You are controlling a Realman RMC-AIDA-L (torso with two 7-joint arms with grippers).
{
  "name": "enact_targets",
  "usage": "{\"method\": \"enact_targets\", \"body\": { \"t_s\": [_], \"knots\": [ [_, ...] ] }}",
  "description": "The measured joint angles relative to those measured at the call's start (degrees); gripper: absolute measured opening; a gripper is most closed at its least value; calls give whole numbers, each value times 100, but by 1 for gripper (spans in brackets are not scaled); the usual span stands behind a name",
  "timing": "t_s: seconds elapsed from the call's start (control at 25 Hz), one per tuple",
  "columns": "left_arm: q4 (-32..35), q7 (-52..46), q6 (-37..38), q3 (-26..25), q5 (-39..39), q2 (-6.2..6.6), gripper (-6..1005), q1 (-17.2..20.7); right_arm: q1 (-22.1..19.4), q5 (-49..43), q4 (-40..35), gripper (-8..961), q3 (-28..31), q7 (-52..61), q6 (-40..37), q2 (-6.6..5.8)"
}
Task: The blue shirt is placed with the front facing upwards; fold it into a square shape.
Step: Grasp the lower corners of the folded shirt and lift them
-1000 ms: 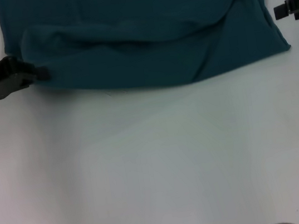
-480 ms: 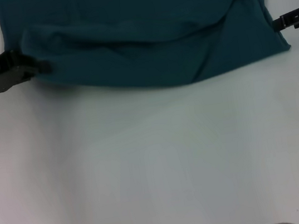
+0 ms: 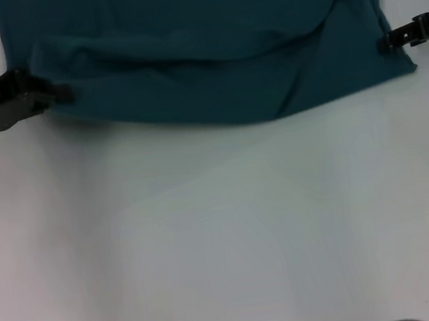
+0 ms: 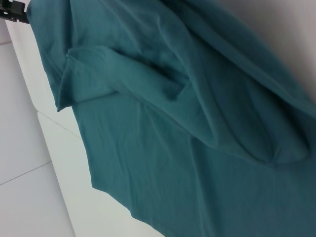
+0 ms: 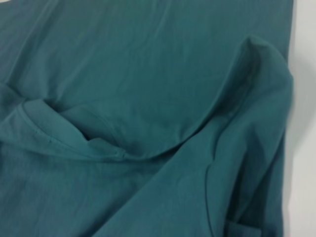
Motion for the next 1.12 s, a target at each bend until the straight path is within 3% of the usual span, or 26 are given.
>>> {"method": "enact_targets", "body": {
  "t_s": [0.44, 1.0, 1.12],
  "knots": [
    [-8, -6, -9, 0, -12, 0, 12, -14, 149, -3, 616, 685, -156, -71, 439, 33],
    [-7, -24, -58, 0, -41, 0, 12, -20, 197, 67, 612, 675, -189, 4, 155, -9],
    [-8, -24, -59, 0, -43, 0, 12, -23, 207, 8, 604, 538, -194, 40, 112, -13]
  ]
}}
